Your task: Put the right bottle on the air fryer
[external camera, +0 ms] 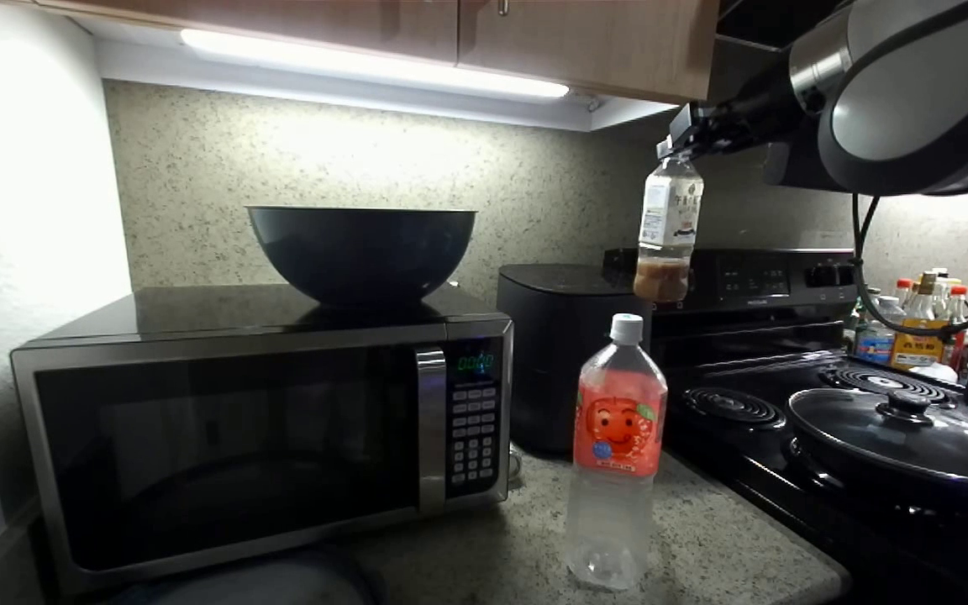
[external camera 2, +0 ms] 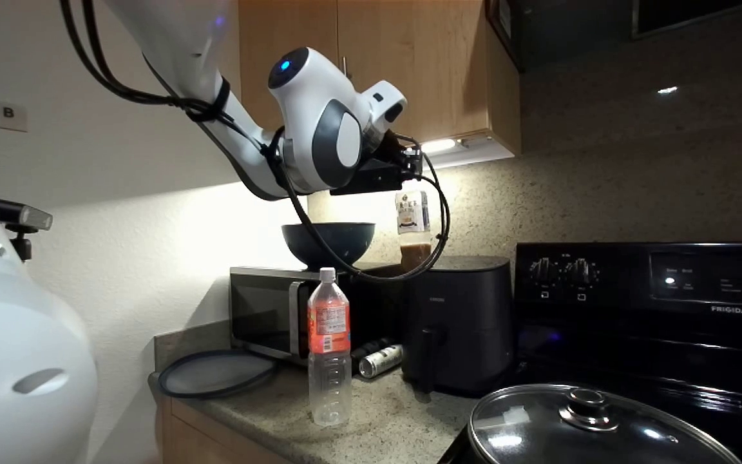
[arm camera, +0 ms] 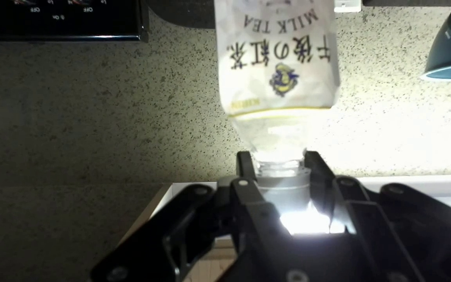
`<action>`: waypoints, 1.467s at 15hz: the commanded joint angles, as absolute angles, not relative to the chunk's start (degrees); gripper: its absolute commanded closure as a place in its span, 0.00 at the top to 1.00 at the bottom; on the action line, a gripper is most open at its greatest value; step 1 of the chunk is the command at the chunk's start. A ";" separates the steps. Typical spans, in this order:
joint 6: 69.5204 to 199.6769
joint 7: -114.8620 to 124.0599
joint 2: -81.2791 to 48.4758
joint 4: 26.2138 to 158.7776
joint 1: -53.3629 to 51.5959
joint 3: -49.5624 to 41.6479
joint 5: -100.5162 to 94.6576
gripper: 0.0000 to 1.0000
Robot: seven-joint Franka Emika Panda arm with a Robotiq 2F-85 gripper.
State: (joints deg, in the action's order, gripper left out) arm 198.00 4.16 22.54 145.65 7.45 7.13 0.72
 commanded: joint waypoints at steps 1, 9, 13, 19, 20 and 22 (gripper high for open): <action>198.00 4.21 22.94 144.20 7.39 7.08 0.69 0.12; 198.58 2.10 17.89 132.51 2.57 4.03 -0.02 0.12; 198.73 3.94 11.51 128.41 0.42 1.19 -1.31 0.11; 198.47 5.54 -0.31 121.62 -1.37 -1.95 -1.71 0.12; 198.41 5.50 -1.90 120.43 -1.17 -1.91 -1.67 0.12; 198.32 4.90 -4.63 117.21 -0.46 -1.68 -1.48 0.12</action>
State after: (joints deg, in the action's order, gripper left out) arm 198.31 3.92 -0.60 122.30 -0.95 -1.32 0.25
